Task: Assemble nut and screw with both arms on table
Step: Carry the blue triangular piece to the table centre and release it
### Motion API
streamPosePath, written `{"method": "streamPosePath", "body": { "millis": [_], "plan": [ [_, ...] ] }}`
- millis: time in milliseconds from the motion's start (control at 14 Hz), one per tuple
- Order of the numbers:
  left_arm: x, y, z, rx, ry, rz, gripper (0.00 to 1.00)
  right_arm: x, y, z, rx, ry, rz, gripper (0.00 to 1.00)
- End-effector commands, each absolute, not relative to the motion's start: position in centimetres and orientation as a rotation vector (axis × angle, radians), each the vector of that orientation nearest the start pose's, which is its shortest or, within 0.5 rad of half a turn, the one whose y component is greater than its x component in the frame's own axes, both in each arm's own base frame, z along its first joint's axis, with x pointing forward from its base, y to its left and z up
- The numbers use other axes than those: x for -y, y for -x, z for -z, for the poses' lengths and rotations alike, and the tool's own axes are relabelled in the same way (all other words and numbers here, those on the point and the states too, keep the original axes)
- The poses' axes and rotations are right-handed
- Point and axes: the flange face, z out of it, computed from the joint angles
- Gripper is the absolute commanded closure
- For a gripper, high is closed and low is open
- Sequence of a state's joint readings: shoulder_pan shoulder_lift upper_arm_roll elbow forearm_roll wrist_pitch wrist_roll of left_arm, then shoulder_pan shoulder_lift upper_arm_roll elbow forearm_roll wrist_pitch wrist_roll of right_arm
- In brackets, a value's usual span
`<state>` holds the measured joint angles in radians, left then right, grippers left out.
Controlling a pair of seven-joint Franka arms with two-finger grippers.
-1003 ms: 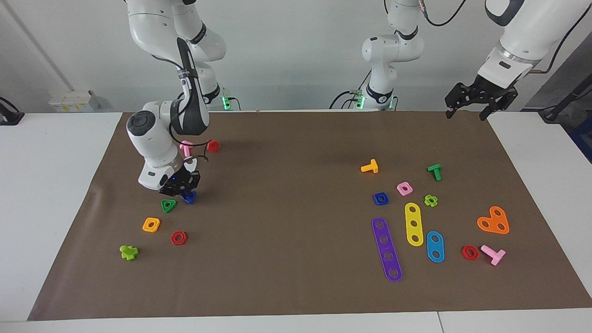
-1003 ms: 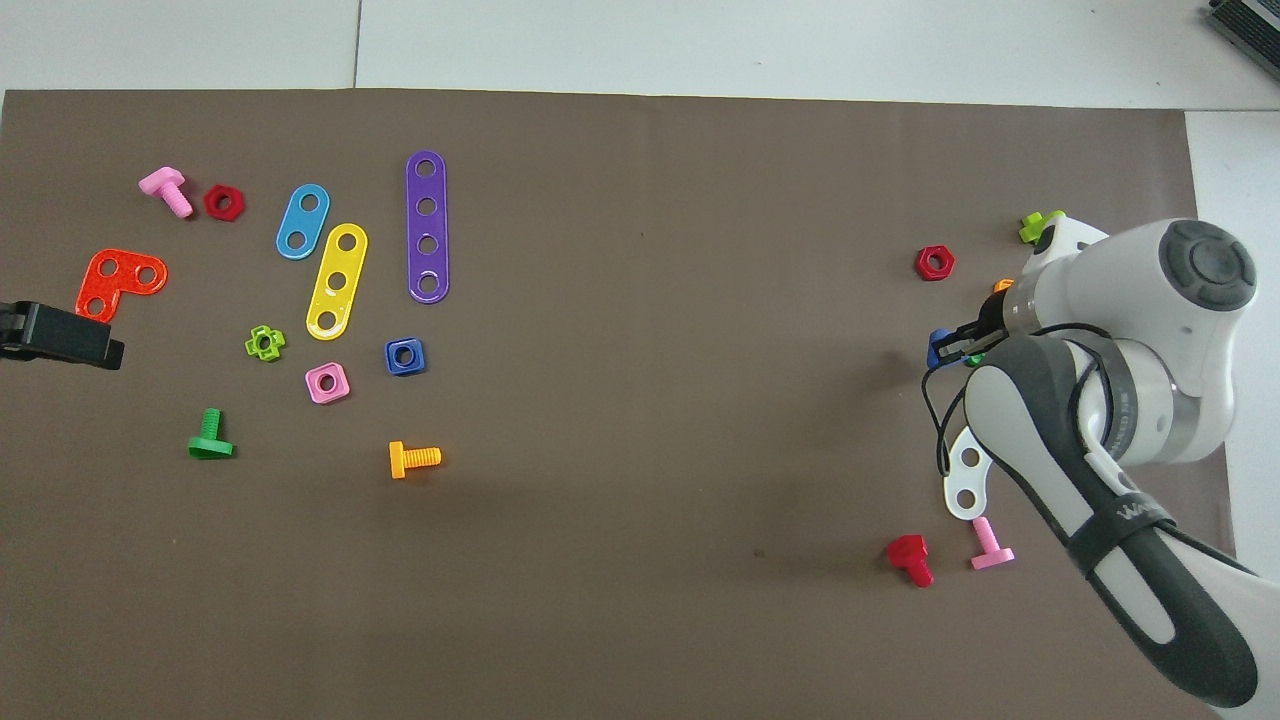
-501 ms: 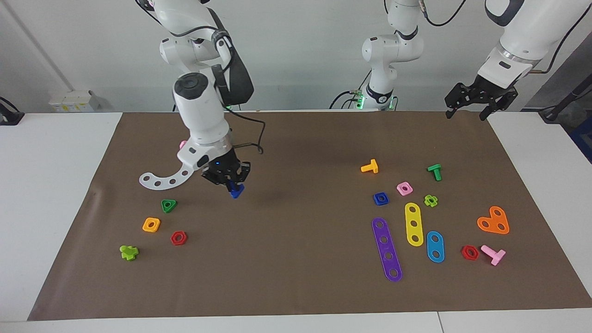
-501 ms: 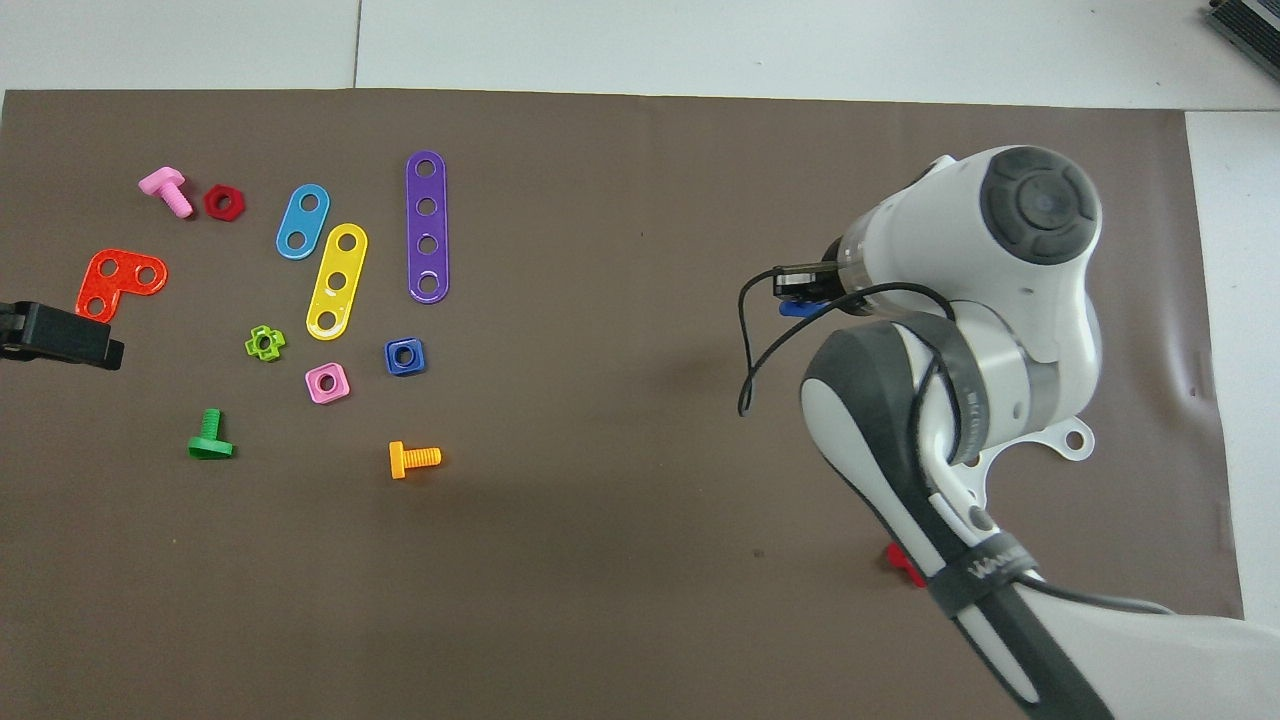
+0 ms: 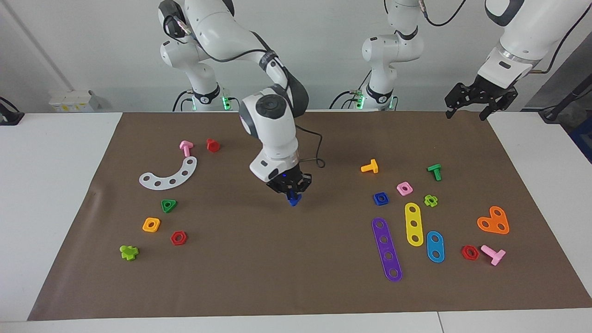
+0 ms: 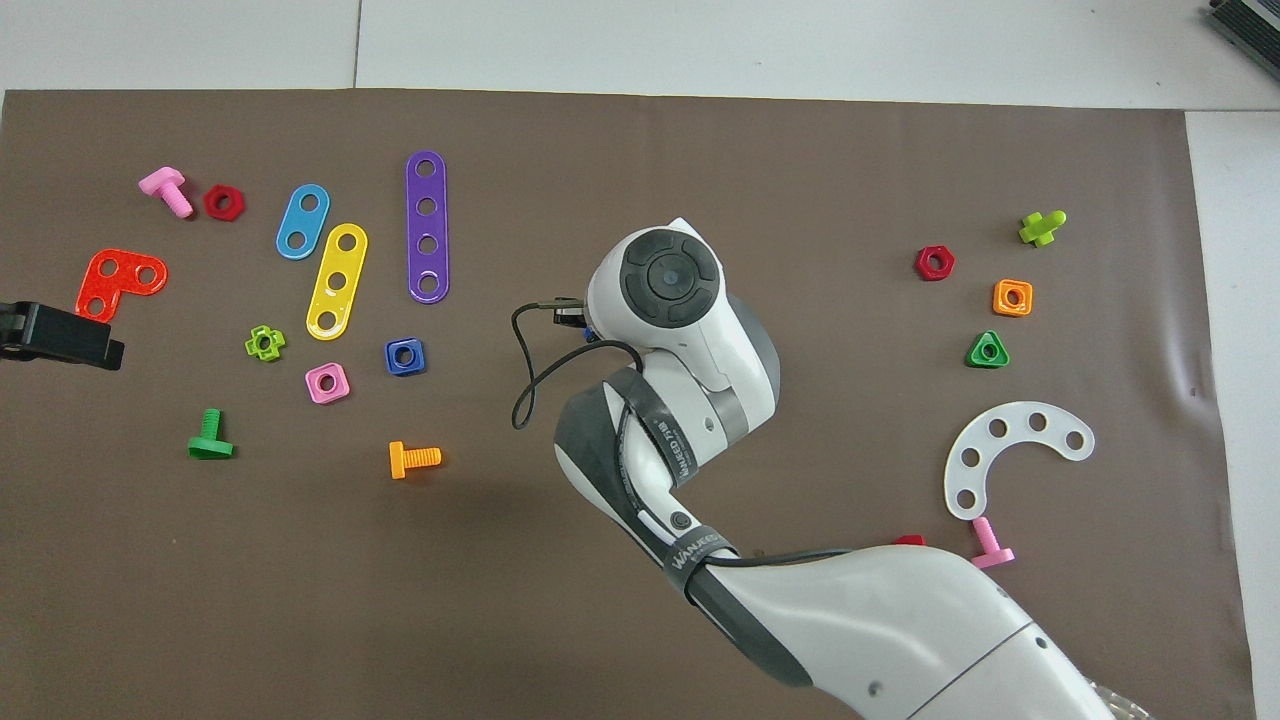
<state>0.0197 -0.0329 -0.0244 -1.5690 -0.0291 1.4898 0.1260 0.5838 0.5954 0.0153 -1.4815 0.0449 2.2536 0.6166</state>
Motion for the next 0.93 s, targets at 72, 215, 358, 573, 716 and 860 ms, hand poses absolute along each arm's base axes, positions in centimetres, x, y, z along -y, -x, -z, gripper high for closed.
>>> {"method": "streamPosePath", "body": {
  "millis": [72, 215, 358, 573, 716, 860],
  "plan": [
    [0.3, -53.3, -63.7, -0.205, 3.170, -0.087, 0.00, -41.0, -58.9, -32.9, -0.037, 3.047, 0.192, 1.00],
    [0.3, -53.3, -63.7, -0.205, 3.170, -0.087, 0.00, -41.1, -58.4, -31.7, -0.100, 3.043, 0.191, 0.93],
    [0.3, -53.3, -63.7, -0.205, 3.170, -0.087, 0.00, -41.2, -58.2, -32.0, -0.132, 3.033, 0.202, 0.00],
    [0.3, -53.3, -63.7, -0.205, 3.170, -0.087, 0.00, -37.9, -59.7, -37.6, -0.199, 3.004, 0.268, 0.00],
    [0.4, -53.3, -63.7, -0.208, 3.170, -0.087, 0.00, -32.4, -61.3, -43.4, -0.302, 2.996, 0.289, 0.00],
    [0.3, -53.3, -63.7, -0.205, 3.170, -0.087, 0.00, -26.1, -62.6, -48.0, -0.403, 2.989, 0.312, 0.00]
  ]
}}
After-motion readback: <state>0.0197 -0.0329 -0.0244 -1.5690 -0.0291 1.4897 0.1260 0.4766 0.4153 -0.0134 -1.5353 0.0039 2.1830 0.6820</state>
